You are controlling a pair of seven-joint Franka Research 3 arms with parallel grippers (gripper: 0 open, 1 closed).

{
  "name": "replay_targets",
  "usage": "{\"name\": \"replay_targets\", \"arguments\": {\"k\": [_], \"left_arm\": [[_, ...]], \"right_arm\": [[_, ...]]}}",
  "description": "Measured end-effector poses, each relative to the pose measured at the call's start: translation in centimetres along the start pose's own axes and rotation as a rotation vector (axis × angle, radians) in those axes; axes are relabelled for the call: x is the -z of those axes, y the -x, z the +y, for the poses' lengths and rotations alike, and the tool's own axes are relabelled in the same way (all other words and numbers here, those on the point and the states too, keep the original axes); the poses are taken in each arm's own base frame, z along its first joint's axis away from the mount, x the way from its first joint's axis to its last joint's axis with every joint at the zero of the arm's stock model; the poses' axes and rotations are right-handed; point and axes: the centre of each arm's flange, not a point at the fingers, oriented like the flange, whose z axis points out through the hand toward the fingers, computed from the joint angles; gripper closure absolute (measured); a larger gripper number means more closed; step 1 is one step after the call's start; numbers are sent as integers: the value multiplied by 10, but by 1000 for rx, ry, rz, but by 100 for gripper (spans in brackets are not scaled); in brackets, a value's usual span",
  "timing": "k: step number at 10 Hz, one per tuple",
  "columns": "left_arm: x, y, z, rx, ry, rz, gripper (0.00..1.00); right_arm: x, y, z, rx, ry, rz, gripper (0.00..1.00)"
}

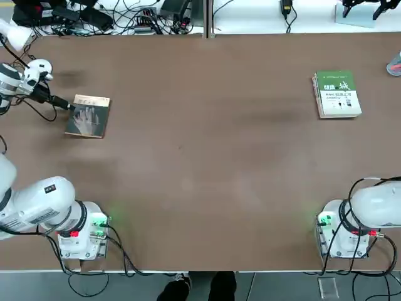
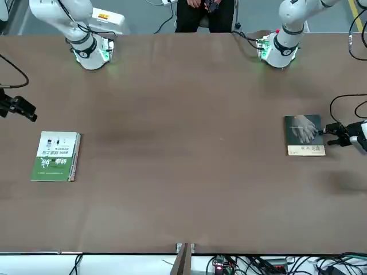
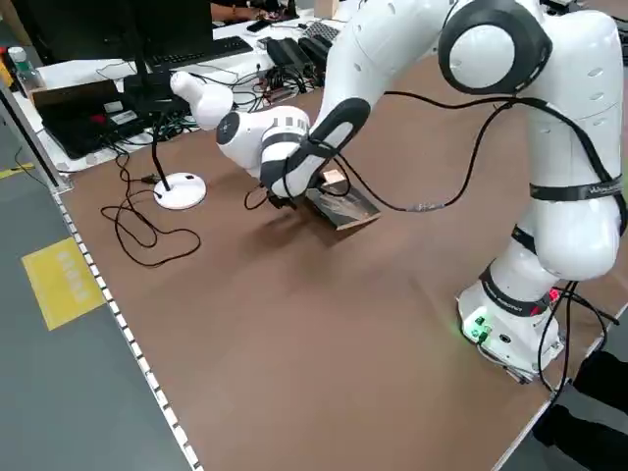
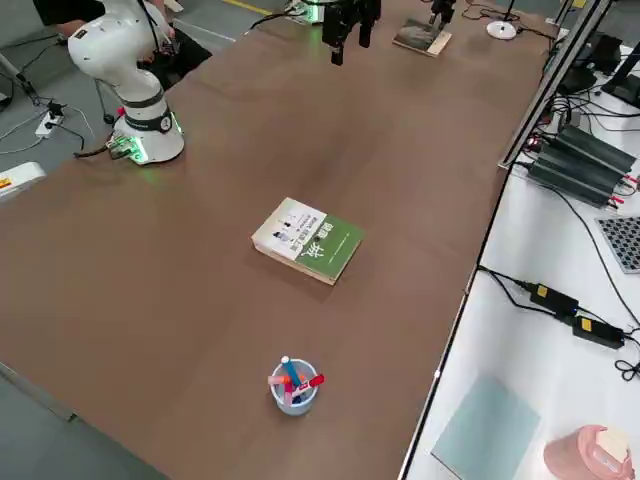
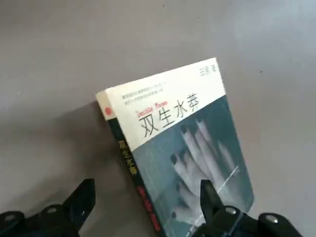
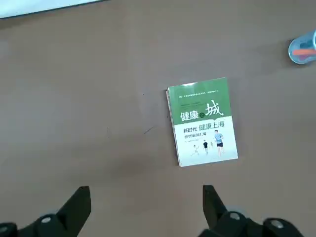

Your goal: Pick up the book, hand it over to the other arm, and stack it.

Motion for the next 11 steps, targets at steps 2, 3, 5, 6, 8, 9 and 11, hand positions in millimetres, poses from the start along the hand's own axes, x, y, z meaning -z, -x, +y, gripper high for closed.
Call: {"name": "replay_targets", "arguments": {"k": [2,3,5,6,8,9,11], "left_arm": [[-2,-2,-1,3,19,5,7],[-1,-4,-2,1,26,8,7],[2,-8,-1,-6,43,8,7],[4,-11,-1,-11,51,8,7],[7,-17,-2,-21,72,7,7],[8,-20,-4,-26,80,6,7],[6,-24,-8,-29,91,4,7]], "right_arm": [[0,0,0,0,0,0,0],[0,0,0,0,0,0,0],[0,0,0,-1,0,0,0],[0,0,0,-1,0,0,0],[0,0,1,-1,0,0,0],[0,0,1,-1,0,0,0],[0,0,1,-1,0,0,0]]}}
